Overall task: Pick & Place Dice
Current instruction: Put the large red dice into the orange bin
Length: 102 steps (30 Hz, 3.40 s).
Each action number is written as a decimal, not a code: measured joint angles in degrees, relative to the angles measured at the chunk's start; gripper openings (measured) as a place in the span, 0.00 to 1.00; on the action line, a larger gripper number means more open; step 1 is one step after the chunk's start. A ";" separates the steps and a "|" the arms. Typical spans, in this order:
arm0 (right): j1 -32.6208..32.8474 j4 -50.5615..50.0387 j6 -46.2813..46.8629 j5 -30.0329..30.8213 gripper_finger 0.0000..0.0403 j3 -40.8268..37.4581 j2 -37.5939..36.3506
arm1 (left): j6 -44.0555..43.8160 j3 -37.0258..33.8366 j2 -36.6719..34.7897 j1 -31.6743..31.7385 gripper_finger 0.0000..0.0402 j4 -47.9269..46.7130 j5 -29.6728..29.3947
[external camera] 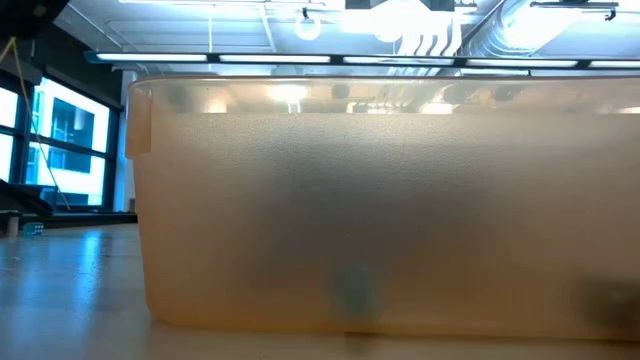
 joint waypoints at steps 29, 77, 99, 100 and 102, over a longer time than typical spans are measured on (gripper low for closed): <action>-0.92 -0.02 0.16 0.00 0.37 0.00 0.00 | 6.28 -0.02 -2.93 13.99 0.99 6.18 11.88; -0.92 0.00 0.16 0.02 0.37 0.00 0.00 | -69.11 0.00 -2.12 7.38 1.00 9.25 -17.98; -0.92 0.21 0.16 0.01 0.37 0.00 0.00 | -93.27 3.78 -2.49 -6.77 1.00 11.63 -54.11; -0.92 0.20 0.16 0.02 0.37 0.00 0.00 | -96.44 3.78 -2.34 -6.40 1.00 10.50 -53.05; -0.92 0.20 0.15 0.00 0.37 0.00 0.00 | -103.68 3.80 -1.90 -5.52 1.00 5.90 -50.61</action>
